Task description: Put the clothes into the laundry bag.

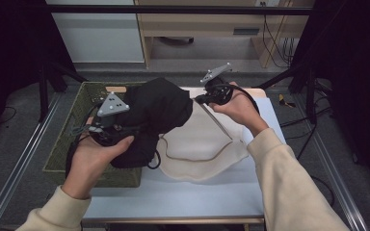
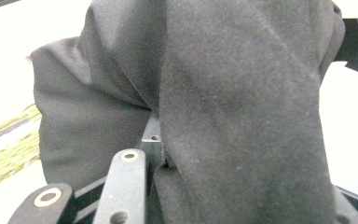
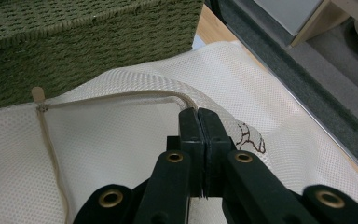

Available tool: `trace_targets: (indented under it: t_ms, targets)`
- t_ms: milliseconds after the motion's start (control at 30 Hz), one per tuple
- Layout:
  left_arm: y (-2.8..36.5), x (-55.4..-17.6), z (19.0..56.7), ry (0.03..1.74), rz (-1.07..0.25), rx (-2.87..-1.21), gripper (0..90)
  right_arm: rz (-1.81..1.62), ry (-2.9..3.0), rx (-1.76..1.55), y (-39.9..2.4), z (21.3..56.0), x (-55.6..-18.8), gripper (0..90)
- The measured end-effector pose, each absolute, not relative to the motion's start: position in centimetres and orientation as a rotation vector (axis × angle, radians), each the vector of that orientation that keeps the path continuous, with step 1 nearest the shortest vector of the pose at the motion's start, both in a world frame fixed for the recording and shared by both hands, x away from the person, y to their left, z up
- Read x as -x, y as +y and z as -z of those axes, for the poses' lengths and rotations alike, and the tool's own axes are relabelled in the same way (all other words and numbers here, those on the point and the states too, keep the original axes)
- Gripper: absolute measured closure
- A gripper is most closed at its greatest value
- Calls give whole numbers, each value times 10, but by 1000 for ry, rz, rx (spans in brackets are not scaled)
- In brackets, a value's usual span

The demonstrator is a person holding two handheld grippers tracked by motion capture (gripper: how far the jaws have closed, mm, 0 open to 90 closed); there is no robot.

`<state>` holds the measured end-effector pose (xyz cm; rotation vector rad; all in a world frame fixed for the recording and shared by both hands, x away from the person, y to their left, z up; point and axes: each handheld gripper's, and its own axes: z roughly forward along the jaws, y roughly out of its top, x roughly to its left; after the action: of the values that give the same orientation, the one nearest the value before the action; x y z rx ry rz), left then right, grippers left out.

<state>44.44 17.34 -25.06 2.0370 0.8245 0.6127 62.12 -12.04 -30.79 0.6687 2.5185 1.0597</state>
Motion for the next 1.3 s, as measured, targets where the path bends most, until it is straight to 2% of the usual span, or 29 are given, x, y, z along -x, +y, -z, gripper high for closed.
trace_targets:
  t_ms: [367,633,900,933,1300]
  targets:
    - [140,-435,259,753,-522,-2075,612,-1060,2528,-683,-120,309,-622,898]
    - [116,-440,290,751,-419,-2127,612,-1054,2538,-676,-121,310,-624,898]
    - [103,-442,301,721,-424,-2138,611,-1048,2539,-677,-123,311,-625,898]
    - [101,-440,301,722,-386,-2136,612,-1049,2539,-677,-123,311,-625,898]
    - [84,-434,310,683,-332,-2151,611,-1045,2543,-676,-121,311,-624,898]
